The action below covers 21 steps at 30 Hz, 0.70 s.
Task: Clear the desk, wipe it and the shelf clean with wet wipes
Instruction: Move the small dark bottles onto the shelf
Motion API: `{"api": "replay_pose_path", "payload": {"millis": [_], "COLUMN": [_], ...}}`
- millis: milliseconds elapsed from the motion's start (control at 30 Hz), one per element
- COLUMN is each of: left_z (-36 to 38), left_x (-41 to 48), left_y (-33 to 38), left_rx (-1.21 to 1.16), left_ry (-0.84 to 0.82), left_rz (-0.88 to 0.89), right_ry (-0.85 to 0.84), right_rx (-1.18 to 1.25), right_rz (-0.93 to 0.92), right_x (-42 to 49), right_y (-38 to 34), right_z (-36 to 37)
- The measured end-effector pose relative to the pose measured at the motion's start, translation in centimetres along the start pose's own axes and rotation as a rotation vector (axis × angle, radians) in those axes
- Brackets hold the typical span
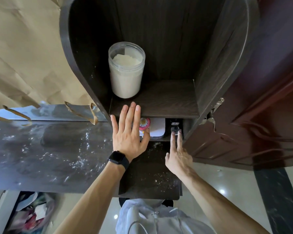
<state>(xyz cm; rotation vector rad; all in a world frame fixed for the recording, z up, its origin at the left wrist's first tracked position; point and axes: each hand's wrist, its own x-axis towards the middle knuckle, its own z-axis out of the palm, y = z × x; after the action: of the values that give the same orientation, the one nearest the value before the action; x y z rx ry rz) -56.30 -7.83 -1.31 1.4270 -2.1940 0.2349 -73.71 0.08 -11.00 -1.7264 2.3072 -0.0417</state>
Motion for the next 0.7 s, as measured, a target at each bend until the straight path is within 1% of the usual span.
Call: {"api": "replay_pose_path", "payload": {"millis": [233, 700], "left_z": [0.3, -0.2], "left_x": [0.1, 0.2], "left_y": [0.2, 0.3], "left_rx": [-0.003, 0.044], "left_ry": [0.017, -0.024], "left_rz": [-0.016, -0.023], "right_ry": [0.023, 0.025], "right_rx": [-0.008, 0.057], "right_rz": [0.034, 0.044], "right_x": [0.4, 2.1], "right_y": [0.0, -0.4], "right_z": [0.0, -0.2]}}
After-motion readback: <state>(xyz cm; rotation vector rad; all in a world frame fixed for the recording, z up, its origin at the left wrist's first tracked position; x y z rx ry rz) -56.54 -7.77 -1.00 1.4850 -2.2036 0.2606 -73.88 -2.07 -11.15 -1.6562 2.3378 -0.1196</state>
